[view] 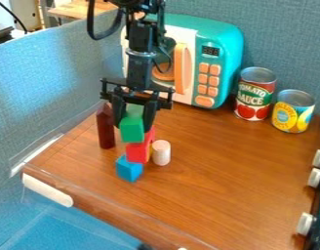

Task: Put the green arch on the top of the red rectangle

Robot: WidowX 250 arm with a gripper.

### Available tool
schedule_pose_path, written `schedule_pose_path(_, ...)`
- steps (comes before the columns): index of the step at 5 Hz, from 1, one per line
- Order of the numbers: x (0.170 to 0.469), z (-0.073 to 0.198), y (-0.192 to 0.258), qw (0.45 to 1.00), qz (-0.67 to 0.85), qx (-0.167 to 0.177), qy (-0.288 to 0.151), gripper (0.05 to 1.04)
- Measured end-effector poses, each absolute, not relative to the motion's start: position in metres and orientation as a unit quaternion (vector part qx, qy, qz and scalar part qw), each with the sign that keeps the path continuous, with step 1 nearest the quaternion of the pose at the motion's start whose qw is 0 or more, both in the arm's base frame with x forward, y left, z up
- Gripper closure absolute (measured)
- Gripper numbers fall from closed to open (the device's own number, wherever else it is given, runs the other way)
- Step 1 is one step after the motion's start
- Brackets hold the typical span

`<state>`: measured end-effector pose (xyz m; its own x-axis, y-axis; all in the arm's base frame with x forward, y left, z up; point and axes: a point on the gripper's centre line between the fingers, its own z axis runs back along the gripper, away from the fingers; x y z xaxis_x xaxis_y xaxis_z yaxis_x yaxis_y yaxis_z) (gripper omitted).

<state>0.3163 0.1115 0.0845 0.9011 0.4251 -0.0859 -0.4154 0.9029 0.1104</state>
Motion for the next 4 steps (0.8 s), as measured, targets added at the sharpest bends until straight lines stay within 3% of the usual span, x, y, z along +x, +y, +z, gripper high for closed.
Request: schedule_pose_path(4,0.3212,0.0773,0.1113,0.971,0.227,0.061,0.046,0.474)
